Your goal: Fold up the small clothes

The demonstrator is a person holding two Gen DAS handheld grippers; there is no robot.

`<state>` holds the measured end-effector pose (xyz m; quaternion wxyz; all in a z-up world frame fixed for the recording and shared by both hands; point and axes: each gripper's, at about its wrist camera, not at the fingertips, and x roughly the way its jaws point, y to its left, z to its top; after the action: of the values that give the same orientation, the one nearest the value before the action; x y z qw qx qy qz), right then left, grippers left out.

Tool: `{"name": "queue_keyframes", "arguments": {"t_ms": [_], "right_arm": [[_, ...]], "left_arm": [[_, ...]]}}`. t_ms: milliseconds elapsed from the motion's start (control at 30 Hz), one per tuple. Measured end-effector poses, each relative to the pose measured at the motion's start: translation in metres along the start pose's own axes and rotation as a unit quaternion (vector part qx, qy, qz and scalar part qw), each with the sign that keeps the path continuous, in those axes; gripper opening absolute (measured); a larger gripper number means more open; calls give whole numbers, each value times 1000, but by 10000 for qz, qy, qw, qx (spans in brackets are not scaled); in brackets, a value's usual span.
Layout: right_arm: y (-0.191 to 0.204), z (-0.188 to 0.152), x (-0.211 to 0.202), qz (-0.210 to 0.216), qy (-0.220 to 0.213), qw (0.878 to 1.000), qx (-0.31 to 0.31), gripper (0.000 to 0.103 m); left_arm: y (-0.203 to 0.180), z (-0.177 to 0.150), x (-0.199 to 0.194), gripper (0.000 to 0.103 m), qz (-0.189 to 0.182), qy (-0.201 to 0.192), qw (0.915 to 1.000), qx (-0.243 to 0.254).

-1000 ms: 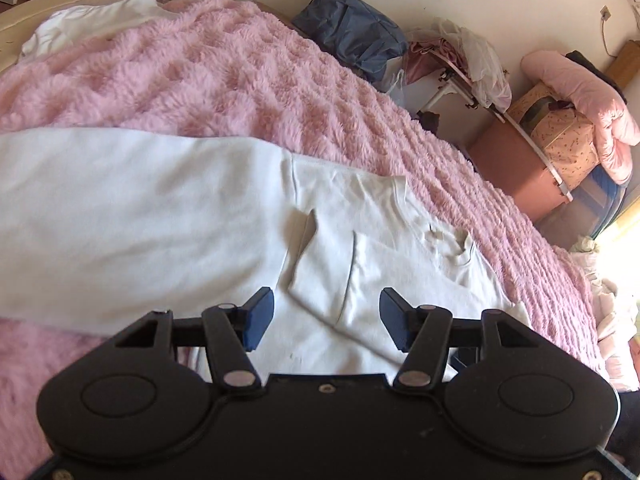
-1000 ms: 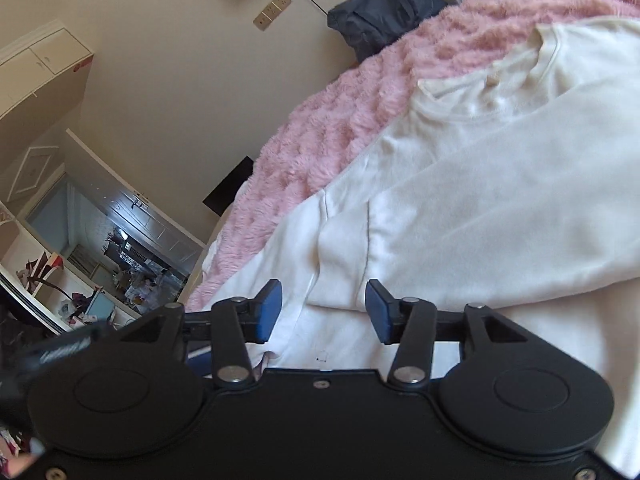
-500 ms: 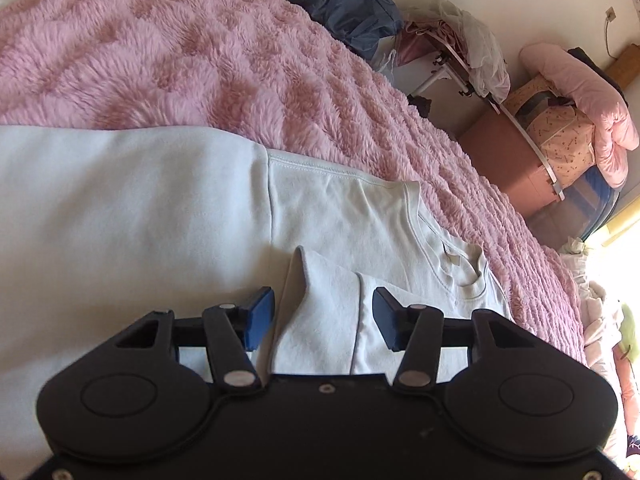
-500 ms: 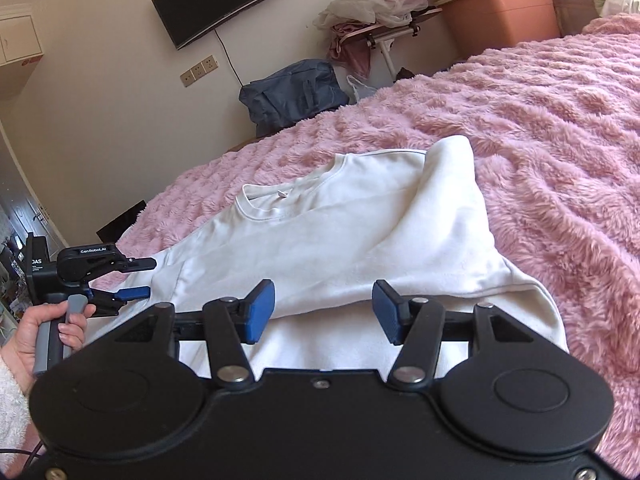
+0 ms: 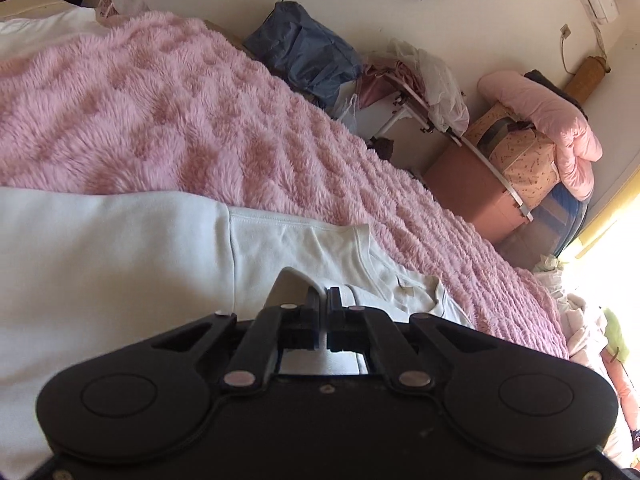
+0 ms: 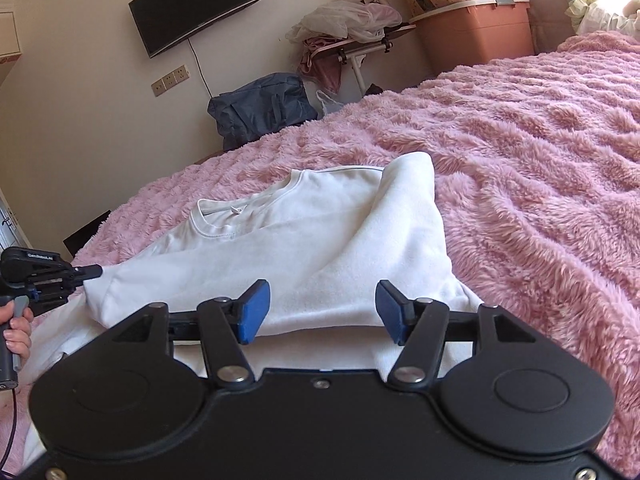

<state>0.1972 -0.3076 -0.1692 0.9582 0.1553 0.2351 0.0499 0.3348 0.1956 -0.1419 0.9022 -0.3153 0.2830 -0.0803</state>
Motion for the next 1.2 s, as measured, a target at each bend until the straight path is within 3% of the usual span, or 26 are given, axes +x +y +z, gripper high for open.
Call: {"name": "queue_keyframes", "arguments": {"t_ms": [100, 233, 333, 433, 567, 633, 833, 967, 1033, 1133, 1200], "right_arm": [[-3, -3, 0, -161, 14, 9999, 2, 62], [-7, -7, 4, -257, 124, 9995, 125, 63], [-8, -11, 11, -409, 297, 9987, 61, 63], [-11, -14, 11, -587, 372, 9975, 145, 63], [-8, -6, 2, -593, 22, 9982, 78, 67], [-4, -2, 3, -458, -121, 9989, -10, 71], [-2, -5, 34, -593, 456, 9972, 14, 72], [2, -10, 38, -755, 572, 9954, -112, 72], [10, -5, 30, -769, 495, 9958, -87, 72], [31, 1, 18, -462, 342, 9982, -145, 72], [51, 1, 13, -244, 351, 9987, -284, 72]], "left_arm": [[8, -8, -14, 0, 389, -20, 9992, 18], [28, -25, 4, 0, 901, 261, 9955, 162], [42, -37, 13, 1, 1212, 393, 9916, -224], [37, -44, -3, 1, 1399, 224, 9888, -464], [22, -51, -21, 1, 1361, -73, 9905, -157], [21, -51, -19, 1, 1454, -5, 9894, -61], [32, -51, -3, 6, 1582, 348, 9867, -114], [31, -36, -44, 31, 1184, 87, 9921, -395], [33, -30, -79, 33, 1107, -146, 9927, -463], [46, -27, -137, 38, 1257, -528, 9885, -647], [59, -30, -176, 40, 1560, -799, 9810, -833]]}}
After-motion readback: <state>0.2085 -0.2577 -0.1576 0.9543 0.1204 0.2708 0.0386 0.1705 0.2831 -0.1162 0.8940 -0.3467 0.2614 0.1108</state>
